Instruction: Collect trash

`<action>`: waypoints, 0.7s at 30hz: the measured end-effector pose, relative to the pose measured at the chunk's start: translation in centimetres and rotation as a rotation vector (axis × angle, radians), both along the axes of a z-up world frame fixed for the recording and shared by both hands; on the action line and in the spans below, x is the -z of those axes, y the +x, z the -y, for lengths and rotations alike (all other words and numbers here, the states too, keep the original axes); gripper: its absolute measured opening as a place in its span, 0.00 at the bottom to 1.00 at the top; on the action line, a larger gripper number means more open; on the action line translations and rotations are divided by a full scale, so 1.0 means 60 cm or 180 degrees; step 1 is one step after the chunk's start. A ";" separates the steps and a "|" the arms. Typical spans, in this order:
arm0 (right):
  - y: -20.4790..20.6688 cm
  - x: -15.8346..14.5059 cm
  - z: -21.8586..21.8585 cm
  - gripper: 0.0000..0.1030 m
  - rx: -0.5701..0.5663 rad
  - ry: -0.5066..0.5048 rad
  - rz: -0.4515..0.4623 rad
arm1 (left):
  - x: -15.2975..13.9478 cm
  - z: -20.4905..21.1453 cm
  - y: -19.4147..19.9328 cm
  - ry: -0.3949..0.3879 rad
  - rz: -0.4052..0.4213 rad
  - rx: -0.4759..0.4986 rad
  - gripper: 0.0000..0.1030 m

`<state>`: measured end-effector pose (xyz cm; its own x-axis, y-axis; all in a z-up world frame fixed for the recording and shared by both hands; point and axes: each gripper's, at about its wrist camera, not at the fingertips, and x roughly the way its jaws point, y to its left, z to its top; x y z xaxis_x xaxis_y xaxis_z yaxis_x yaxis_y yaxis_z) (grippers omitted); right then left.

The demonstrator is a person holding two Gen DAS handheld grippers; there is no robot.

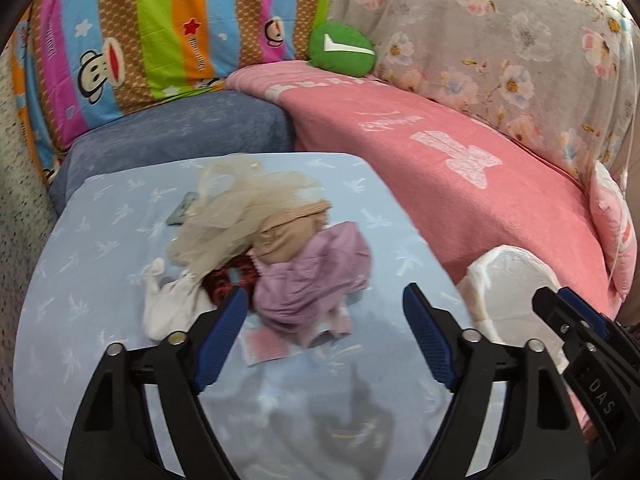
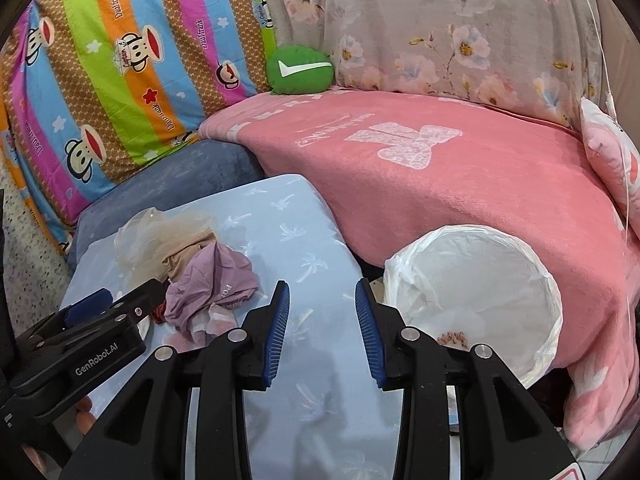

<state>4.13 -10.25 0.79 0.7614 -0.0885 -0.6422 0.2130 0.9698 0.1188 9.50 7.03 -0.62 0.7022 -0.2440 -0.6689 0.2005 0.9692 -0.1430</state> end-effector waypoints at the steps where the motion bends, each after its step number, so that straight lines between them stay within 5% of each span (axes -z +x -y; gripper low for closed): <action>1: 0.002 0.001 -0.005 0.37 -0.0025 0.0011 -0.0006 | 0.003 -0.012 0.001 0.0001 -0.0007 -0.0040 0.77; 21: 0.096 0.050 -0.125 0.39 -0.0412 0.0096 -0.0233 | 0.105 -0.184 0.064 0.0029 -0.0533 -0.0619 0.77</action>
